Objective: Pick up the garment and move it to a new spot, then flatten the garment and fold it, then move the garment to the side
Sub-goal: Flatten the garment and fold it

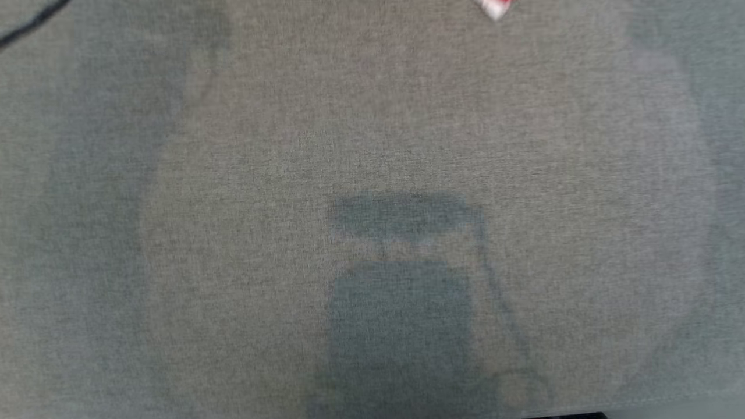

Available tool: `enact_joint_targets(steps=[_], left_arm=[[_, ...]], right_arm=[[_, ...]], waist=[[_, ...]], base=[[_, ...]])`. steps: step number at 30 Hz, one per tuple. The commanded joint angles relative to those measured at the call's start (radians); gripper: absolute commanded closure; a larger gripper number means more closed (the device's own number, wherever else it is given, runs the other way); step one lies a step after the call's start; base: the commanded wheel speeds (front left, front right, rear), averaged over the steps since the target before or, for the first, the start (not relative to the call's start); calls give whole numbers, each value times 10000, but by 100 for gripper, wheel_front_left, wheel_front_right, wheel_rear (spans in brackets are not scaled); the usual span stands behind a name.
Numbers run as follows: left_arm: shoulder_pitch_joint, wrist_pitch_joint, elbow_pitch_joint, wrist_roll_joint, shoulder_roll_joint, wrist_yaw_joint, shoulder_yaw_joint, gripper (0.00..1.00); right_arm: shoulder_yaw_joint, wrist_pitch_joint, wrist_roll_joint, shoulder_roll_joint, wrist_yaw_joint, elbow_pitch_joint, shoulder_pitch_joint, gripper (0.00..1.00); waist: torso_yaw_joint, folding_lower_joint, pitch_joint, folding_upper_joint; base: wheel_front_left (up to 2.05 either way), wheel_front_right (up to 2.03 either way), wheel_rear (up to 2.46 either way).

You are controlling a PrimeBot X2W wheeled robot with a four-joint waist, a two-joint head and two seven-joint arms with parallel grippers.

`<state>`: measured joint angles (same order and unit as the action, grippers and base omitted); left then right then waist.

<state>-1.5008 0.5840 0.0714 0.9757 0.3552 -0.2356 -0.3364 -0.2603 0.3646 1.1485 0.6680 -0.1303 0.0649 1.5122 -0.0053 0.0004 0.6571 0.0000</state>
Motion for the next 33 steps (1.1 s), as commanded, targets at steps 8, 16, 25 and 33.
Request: enact_joint_targets(steps=[8, 16, 25, 33], left_arm=[[-2768, -3606, 4331, -1848, -867, 1594, -474, 100], [-2955, -6544, 6377, -2383, -1594, 3209, -952, 100], [-428, -8041, 6430, -1354, -1508, 3674, -2607, 100], [2541, -8370, 4212, 318, -363, 3658, -3796, 100]], right_arm=[[-353, -1634, -3666, -2449, -5, 4205, 4088, 100], [-826, -2554, -3588, -2874, -5, 5049, 3604, 100], [-1503, -3470, -1781, -1101, -5, 2843, -385, 100], [-1388, -4194, -672, 428, -5, 30, -4364, 100]], waist=[[545, -4, 2893, 0], [429, -4, 3490, 0], [223, -4, 2991, 0], [198, -4, 1518, 0]], base=[[0, 0, 0], [0, 0, 0], [0, 0, 0], [0, 0, 0]])
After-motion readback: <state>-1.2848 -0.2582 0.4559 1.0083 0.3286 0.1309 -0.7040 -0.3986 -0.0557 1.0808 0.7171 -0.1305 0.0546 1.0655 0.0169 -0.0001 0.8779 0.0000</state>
